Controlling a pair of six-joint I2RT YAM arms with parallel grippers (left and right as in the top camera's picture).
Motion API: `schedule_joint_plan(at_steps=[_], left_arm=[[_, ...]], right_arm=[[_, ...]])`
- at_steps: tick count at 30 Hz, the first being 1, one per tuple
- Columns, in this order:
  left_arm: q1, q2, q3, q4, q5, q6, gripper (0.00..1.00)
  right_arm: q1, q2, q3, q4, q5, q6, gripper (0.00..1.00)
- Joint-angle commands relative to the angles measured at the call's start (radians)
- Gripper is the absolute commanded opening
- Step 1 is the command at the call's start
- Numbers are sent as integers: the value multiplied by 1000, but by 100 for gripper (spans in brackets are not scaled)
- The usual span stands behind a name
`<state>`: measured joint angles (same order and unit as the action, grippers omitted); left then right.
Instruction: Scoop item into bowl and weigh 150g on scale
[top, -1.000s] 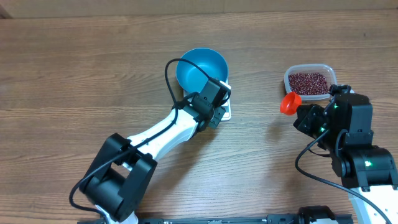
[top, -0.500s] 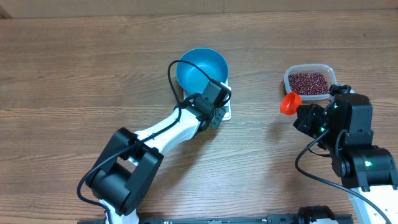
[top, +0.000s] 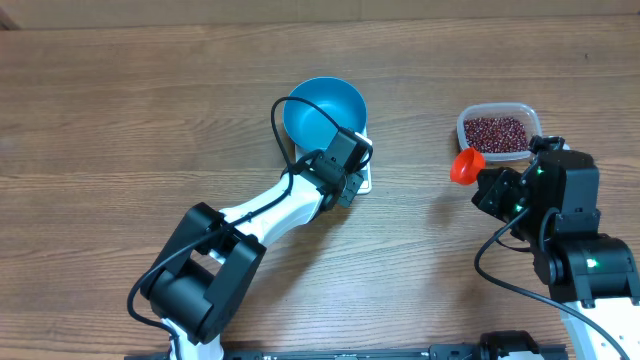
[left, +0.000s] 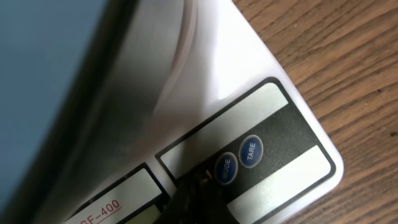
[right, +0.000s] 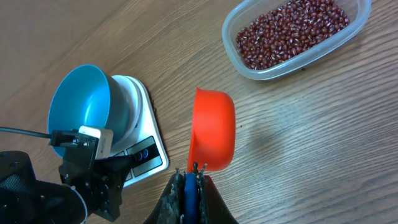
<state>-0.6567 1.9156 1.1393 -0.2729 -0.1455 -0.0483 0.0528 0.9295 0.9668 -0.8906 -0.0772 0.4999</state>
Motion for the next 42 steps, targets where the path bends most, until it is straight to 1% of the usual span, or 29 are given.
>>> schedule_joint_plan(at_steps=[1, 10, 16, 19, 29, 30, 32, 33, 34, 42], left_arm=[[4, 41, -5, 13, -24, 19, 4], [8, 42, -5, 8, -26, 19, 4], [6, 17, -1, -35, -26, 12, 4], [-4, -44, 8, -80, -16, -31, 4], [-50, -328, 8, -243, -7, -28, 4], [-50, -348, 8, -254, -7, -31, 8], [-48, -392, 8, -279, -9, -30, 35], [-48, -412, 8, -293, -14, -30, 81], [-48, -430, 8, -302, -22, -30, 100], [-13, -541, 8, -367, -22, -27, 100]], right_arm=[[-3, -3, 22, 6, 10, -5, 4], [-3, -3, 22, 6, 9, -4, 4], [-3, -3, 22, 5, 9, -4, 4], [-3, -3, 22, 4, 9, -4, 4], [-3, -3, 22, 2, 8, -4, 4], [-3, -3, 22, 2, 8, -4, 4], [-3, -3, 22, 2, 8, -4, 4], [-3, -3, 22, 1, 8, -4, 4], [-3, -3, 22, 1, 8, -4, 4], [-3, -3, 22, -17, 9, -4, 4]])
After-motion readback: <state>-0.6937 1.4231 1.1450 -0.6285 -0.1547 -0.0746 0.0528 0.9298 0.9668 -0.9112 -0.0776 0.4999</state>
